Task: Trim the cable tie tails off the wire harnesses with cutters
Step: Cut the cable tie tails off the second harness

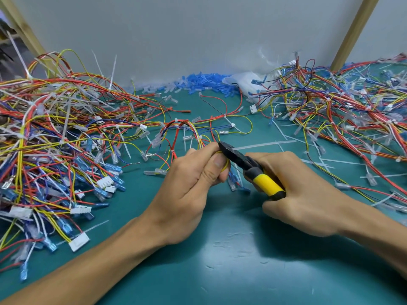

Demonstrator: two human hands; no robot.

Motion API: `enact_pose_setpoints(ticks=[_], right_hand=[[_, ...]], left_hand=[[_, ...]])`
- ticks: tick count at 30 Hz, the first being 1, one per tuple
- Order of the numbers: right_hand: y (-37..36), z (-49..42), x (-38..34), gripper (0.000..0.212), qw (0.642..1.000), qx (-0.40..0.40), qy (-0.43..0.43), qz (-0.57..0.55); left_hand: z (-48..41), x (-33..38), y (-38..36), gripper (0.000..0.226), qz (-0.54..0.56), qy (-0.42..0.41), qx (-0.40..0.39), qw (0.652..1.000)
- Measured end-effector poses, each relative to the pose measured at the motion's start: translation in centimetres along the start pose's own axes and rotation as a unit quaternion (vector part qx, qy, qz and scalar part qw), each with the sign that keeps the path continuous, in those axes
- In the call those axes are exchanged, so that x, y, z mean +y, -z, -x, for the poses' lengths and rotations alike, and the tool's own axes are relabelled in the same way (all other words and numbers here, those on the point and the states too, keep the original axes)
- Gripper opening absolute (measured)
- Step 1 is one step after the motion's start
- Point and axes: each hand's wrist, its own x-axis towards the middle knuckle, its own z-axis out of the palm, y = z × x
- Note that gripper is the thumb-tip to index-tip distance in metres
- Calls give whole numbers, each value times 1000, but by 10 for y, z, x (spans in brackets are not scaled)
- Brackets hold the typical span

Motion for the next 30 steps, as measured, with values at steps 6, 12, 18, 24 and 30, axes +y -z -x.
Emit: enact_pose_setpoints(ticks=[6, 12, 18, 24, 30], right_hand=[[19, 22, 23, 42, 995, 32, 66, 60], [22, 24, 28, 46, 995, 28, 60, 80], [19, 27, 31, 14, 996, 66, 25, 61], [19, 30, 29, 24, 997, 59, 20, 42], [22, 24, 34, 18, 992, 70, 34, 95]], left_hand=[[0, 4, -2, 30, -36, -34, 34, 998], [1, 3, -2, 33, -91, -65, 40, 993], [0, 3, -3, 34, -115, -68, 36, 990], [1, 2, -4, 35, -121, -74, 42, 989], [1, 1, -4, 33, -107, -67, 48, 991]])
